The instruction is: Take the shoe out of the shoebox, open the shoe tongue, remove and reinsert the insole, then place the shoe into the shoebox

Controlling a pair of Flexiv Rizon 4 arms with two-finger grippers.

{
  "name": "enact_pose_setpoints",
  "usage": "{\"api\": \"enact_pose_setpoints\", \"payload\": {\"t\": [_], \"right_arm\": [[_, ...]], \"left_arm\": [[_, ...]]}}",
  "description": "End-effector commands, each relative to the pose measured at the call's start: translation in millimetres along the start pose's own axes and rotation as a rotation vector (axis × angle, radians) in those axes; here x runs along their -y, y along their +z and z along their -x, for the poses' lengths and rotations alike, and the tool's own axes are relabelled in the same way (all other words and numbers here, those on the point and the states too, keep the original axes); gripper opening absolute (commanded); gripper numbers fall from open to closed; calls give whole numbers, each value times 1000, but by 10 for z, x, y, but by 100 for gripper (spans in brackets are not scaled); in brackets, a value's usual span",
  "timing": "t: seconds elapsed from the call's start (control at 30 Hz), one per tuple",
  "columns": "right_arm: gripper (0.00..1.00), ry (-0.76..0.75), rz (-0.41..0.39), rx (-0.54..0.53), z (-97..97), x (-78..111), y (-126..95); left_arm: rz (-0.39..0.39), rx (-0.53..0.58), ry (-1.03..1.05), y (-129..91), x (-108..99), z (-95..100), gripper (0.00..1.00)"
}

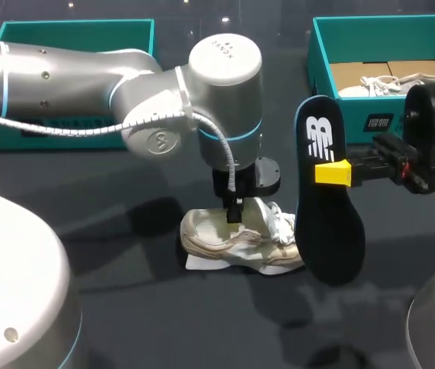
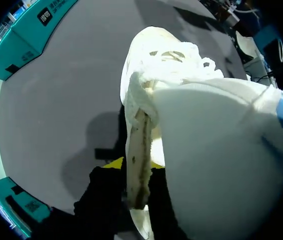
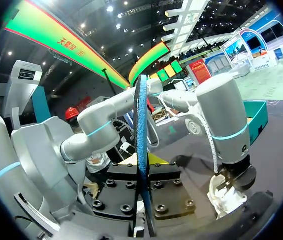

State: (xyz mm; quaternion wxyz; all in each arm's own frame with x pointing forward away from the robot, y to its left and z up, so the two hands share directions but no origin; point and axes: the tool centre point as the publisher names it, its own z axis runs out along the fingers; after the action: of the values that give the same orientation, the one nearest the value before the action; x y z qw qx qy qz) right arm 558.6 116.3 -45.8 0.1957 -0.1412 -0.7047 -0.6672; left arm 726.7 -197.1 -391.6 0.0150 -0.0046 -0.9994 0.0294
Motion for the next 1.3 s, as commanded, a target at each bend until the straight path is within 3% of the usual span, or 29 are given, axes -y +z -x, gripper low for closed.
{"api": "enact_pose_setpoints", "payload": {"t": [0.03, 0.47, 0.6, 0.67, 1.07, 1.17, 1.3], "right_arm": [[0, 0, 6, 105, -84, 38, -11], [0, 0, 6, 105, -84, 38, -11], [0, 0, 6, 105, -84, 38, -11], [0, 0, 6, 105, -84, 38, -11], [0, 0, 6, 105, -84, 38, -11], [0, 0, 6, 105, -84, 38, -11], [0, 0, 6, 105, -84, 38, -11]], "left_arm": [[-3, 0, 9, -23, -23, -13, 0], [-32, -87, 151, -312, -31, -27, 0], [-27, -80, 278, -449, -12, -54, 0], [-8, -17, 406, -526, -2, -98, 0], [-8, -17, 406, -526, -2, -98, 0], [-75, -85, 609, -692, -90, 46, 0], [-24, -88, 901, -840, -100, 61, 0]]}}
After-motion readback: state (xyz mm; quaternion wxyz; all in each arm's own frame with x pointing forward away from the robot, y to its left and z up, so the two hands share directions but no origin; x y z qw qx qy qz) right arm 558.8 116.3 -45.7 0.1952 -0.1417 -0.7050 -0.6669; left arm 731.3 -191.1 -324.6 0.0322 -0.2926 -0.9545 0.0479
